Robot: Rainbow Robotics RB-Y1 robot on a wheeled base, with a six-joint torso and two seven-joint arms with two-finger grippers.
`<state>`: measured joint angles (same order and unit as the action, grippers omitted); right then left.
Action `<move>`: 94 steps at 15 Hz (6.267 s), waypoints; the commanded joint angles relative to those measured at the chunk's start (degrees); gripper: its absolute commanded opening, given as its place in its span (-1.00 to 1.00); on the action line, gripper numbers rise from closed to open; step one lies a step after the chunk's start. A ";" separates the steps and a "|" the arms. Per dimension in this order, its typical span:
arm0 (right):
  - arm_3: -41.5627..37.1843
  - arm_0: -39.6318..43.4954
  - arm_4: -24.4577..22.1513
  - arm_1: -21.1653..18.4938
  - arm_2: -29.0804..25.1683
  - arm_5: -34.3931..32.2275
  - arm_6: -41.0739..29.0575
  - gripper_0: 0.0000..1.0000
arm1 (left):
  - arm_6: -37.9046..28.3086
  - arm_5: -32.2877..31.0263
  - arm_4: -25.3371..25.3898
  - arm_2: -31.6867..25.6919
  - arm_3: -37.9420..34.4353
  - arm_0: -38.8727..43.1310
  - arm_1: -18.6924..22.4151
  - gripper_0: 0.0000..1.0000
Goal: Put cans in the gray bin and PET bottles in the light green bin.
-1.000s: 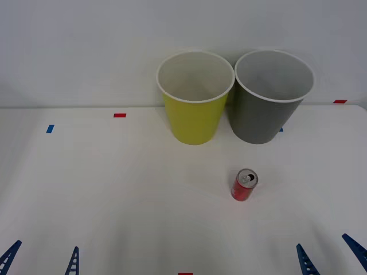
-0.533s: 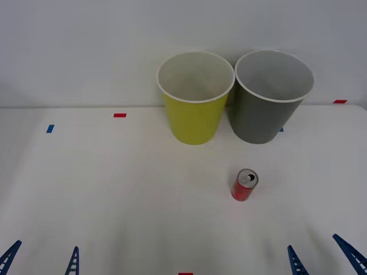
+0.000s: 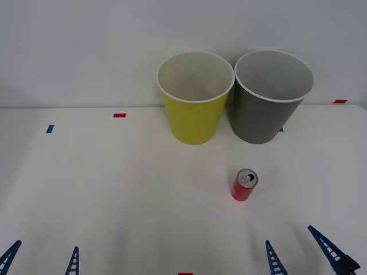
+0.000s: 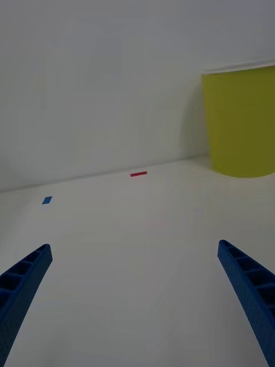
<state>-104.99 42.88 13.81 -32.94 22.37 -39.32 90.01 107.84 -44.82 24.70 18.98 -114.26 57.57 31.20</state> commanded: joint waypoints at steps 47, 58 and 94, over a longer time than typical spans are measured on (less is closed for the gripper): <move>9.54 -24.78 -6.08 14.13 -1.19 15.15 0.52 -1.00 | 0.00 0.00 0.00 0.00 0.00 0.00 0.00 1.00; -27.03 -14.84 -5.81 16.06 -8.40 46.79 -0.19 -1.00 | 0.00 0.00 0.00 0.00 0.00 0.00 0.00 1.00; -45.01 -41.74 -17.77 18.08 -14.11 102.78 -20.75 -1.00 | 0.00 0.00 0.00 0.00 0.00 0.00 0.00 1.00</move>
<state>-150.01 2.01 -4.42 -14.93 8.35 63.51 69.55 107.84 -44.82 24.70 18.98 -114.26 57.57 31.20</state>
